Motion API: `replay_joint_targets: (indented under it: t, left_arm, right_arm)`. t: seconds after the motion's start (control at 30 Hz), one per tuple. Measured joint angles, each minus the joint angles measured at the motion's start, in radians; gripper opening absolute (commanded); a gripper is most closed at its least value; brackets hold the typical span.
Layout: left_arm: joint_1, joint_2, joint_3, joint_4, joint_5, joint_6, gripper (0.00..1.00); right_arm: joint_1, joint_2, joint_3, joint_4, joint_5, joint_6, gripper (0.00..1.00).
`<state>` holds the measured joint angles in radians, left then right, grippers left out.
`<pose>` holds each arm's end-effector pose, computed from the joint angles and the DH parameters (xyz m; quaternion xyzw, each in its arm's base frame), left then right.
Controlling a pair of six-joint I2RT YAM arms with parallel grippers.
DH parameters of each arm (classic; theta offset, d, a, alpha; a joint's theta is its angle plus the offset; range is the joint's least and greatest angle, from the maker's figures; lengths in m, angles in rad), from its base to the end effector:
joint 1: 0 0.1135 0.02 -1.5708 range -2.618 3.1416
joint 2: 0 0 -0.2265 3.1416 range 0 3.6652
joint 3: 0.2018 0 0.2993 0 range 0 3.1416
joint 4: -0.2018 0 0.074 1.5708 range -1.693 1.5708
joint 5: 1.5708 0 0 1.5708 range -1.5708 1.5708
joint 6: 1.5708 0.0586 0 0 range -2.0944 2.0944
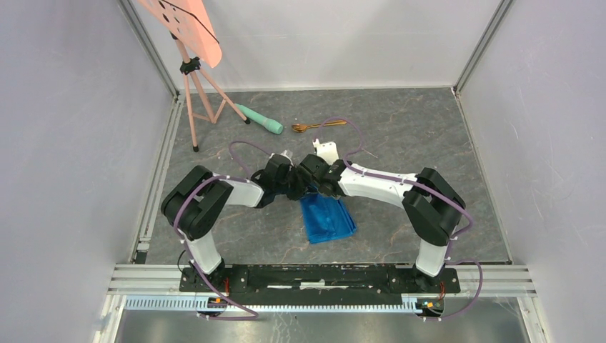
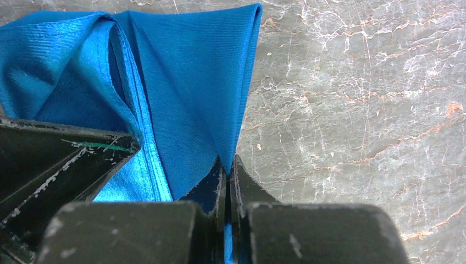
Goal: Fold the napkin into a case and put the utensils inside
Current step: Fold the 2/3-rectangle-folded napkin at the center of the board.
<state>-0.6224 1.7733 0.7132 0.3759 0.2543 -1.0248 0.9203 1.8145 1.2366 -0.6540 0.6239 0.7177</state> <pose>0.2859 -0.2233 0.0263 -0.1258 0.8888 -0.3900 0.2051 0.2655 0.2924 0.1087 -0.0434 0.9385 -0.0894 0.3306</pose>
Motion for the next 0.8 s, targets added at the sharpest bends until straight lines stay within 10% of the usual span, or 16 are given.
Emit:
replay_joint_targets:
  t: [0.8]
  left_arm:
    - [0.128,-0.23,-0.183,-0.031,0.07,-0.019,0.58]
  right_arm:
    - [0.001,-0.033,-0.073,0.09,0.005,0.01,0.0]
